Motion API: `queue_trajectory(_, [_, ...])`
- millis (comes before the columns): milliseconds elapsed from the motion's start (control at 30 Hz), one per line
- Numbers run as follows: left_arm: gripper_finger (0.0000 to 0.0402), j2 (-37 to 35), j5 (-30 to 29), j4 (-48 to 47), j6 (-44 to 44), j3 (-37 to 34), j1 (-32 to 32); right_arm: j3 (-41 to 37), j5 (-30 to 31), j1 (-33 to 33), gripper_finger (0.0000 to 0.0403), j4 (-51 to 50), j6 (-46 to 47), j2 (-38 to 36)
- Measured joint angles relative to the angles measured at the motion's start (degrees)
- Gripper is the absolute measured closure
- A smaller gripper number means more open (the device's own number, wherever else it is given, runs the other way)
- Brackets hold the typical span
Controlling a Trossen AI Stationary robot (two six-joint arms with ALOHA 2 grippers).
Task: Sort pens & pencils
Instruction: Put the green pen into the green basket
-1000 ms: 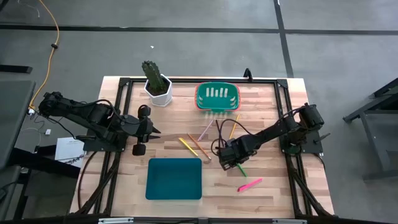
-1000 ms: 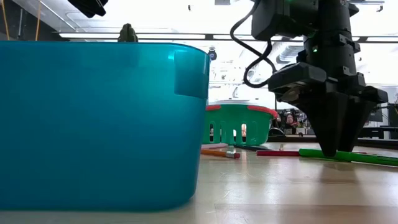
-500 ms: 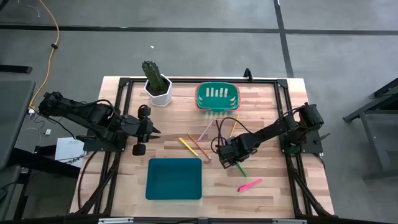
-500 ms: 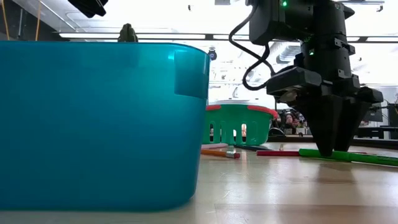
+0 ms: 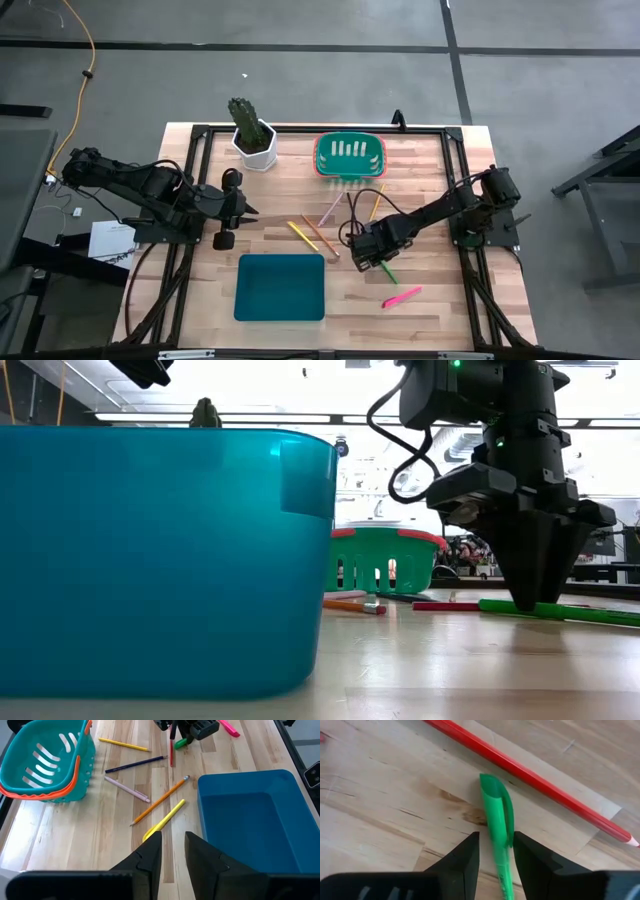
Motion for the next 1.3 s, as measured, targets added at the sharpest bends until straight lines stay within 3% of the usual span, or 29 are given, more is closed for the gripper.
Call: queue_trajectory(1300, [0.0330, 0.0, 0.0, 0.0, 0.0, 0.0, 0.0, 0.0, 1.0, -2.9, 0.0288, -3.0, -1.9, 0.0])
